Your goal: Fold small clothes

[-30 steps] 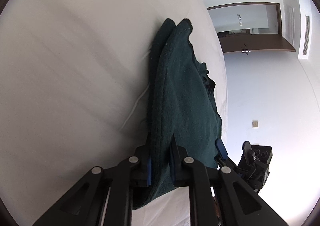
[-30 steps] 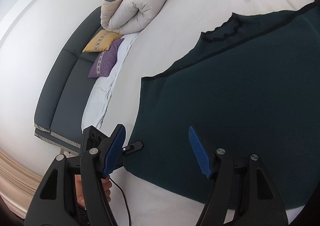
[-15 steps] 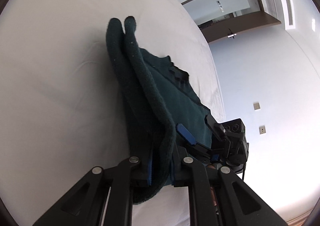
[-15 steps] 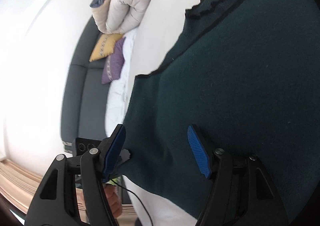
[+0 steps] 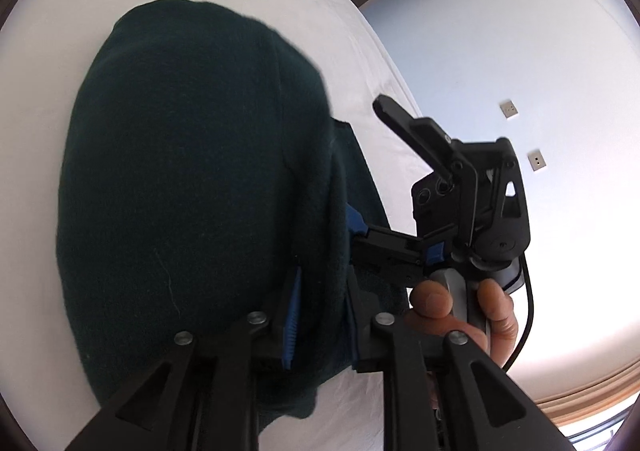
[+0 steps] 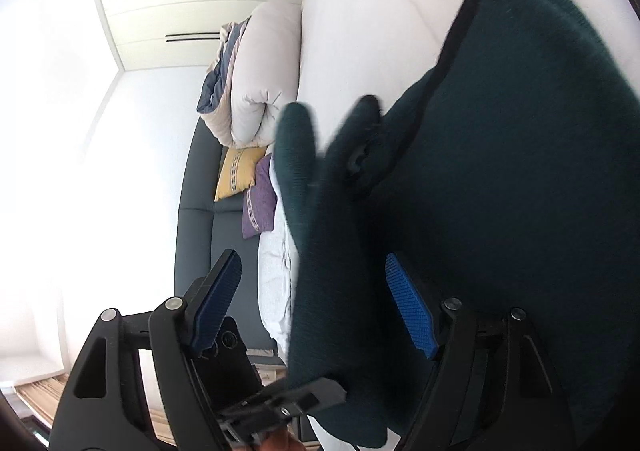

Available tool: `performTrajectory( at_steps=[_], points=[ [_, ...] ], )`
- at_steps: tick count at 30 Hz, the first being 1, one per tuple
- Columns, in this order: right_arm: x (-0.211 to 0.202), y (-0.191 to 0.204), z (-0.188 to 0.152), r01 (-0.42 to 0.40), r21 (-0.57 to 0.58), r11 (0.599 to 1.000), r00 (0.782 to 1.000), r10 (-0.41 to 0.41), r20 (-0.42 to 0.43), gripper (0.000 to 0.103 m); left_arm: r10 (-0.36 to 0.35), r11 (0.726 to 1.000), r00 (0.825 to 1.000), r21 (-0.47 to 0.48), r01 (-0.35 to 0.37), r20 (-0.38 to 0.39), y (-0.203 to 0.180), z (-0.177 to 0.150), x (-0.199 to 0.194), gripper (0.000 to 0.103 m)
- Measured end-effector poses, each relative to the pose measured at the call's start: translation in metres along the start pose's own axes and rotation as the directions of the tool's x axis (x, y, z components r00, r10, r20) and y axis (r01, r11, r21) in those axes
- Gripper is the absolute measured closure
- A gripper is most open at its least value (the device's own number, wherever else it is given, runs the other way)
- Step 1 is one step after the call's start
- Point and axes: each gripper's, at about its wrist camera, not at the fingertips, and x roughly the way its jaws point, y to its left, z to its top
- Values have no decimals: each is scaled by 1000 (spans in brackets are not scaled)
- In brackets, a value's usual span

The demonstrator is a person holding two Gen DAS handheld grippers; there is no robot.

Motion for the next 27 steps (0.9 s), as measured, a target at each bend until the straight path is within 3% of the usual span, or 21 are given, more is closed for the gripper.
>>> performTrajectory(
  at_steps=[2, 4, 7, 10, 12, 15, 20, 27],
  points=[
    [-7, -10, 4, 34, 23, 999, 999, -34, -7, 27, -45, 999, 999, 27, 45, 11, -5, -11, -4, 47],
    [-12, -11, 6, 20, 12, 1000, 1000, -20, -23, 27, -45, 997, 998, 72, 42, 47, -9, -17, -20, 41],
    [-10, -4, 7, 91, -40, 995, 995, -92, -40, 28, -14, 996, 994, 94, 4, 109, -2, -19, -48, 41],
    [3, 7, 4, 223, -128, 966, 970, -233, -70, 36, 5, 999, 990, 38, -10, 139, 22, -9, -63, 41],
    [16, 14, -3, 308, -191, 932, 940, -329, -91, 60, 10, 1000, 989, -14, -8, 146, 40, -11, -67, 41],
    [26, 14, -6, 404, -224, 887, 899, -430, -79, 86, 5, 1000, 989, -23, -1, 145, 47, -15, -67, 41],
    [17, 20, -7, 466, -286, 837, 870, -493, -25, 91, 5, 1000, 989, 6, -6, 146, 44, -16, -68, 38],
    [-32, 39, 4, 479, -317, 819, 868, -495, 35, 91, 7, 998, 990, 61, -16, 138, 24, -19, -57, 36]
  ],
)
